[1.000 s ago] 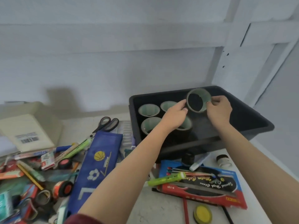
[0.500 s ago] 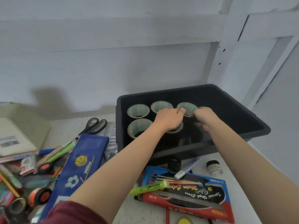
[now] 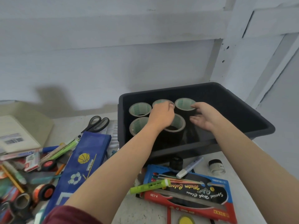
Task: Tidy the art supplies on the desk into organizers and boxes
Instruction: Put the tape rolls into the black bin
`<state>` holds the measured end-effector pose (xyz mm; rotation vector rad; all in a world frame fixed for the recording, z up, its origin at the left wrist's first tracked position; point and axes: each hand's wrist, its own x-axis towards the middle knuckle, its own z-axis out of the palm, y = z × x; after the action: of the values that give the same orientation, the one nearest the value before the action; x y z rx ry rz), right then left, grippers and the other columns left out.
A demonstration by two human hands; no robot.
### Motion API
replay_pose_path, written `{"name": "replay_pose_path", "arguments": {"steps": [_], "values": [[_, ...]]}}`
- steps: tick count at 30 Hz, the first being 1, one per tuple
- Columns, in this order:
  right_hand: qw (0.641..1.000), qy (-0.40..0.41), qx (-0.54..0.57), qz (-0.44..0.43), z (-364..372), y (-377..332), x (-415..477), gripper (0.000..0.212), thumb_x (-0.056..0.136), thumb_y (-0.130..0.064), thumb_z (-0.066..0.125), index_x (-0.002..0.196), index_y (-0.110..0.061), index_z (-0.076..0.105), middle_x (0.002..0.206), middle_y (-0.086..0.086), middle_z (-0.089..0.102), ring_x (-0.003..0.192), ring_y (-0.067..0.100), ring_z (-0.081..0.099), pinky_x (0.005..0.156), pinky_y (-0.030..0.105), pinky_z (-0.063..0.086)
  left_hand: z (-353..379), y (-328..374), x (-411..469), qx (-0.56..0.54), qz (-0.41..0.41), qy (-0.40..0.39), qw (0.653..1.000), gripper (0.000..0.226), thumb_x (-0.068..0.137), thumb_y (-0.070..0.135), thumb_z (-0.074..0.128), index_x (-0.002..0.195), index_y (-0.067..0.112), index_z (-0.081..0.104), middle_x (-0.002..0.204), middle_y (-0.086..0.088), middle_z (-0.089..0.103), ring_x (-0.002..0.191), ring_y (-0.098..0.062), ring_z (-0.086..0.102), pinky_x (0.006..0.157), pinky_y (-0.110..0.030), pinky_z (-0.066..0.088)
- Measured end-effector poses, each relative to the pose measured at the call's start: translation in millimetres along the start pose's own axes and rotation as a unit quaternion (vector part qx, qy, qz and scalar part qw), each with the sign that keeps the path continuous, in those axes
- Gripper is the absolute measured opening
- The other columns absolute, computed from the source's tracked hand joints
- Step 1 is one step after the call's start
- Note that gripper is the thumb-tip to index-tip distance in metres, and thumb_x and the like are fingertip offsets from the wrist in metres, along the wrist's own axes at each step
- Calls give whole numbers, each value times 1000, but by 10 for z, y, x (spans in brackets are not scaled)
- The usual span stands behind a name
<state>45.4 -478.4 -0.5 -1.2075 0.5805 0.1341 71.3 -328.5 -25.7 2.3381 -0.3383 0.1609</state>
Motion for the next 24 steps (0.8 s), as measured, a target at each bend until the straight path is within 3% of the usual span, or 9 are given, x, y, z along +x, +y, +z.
{"name": "replay_pose_path", "arguments": {"steps": [2,5,11,14,18,21,24], "values": [[1000,2,-9,10,10,-18,-21,68,89,-7,56,148,-11,22,149,23,26,133,37,36,106,44,38,4,-31,6,0,-19,-13,1000,32,101,26,32,107,12,61,85,9,50,67,2,43,58,-14,30],[1000,0,0,20,19,-26,-49,68,88,-9,57,147,-10,23,146,24,30,126,37,44,102,44,43,6,-41,0,-10,-30,-19,999,30,100,26,32,103,14,60,75,13,46,65,4,42,55,-16,29],[999,-25,0,47,-8,-9,-45,66,92,-22,51,146,3,21,148,25,29,137,35,32,111,44,29,-23,-27,-17,-16,-44,-31,998,24,101,27,32,96,20,53,84,8,50,67,4,41,58,-18,31],[998,-27,-10,58,6,-11,-54,66,93,-24,49,146,2,20,149,25,27,136,37,31,111,45,29,-46,-13,-25,-25,-50,-33,998,32,101,27,32,111,12,58,94,2,55,68,3,41,63,-19,32],[998,-20,-14,55,24,-22,-85,65,93,-23,49,145,3,20,148,27,27,134,40,34,109,45,33,-162,35,-41,-90,-74,-31,993,35,100,25,34,127,12,53,121,-5,58,88,-3,45,78,-20,36],[993,41,-107,7,66,-7,-77,60,94,-23,50,145,-4,26,145,24,34,129,36,42,104,43,40,-418,9,-91,-113,-80,-6,990,31,98,22,40,124,15,55,116,2,58,75,6,44,62,-11,31],[950,138,-259,-103,109,22,-109,51,94,-22,51,141,-8,37,138,14,45,115,26,50,92,36,46,-814,-131,-256,-137,-88,30,986,29,96,18,45,121,16,60,119,3,58,92,-1,49,79,-16,36]]}}
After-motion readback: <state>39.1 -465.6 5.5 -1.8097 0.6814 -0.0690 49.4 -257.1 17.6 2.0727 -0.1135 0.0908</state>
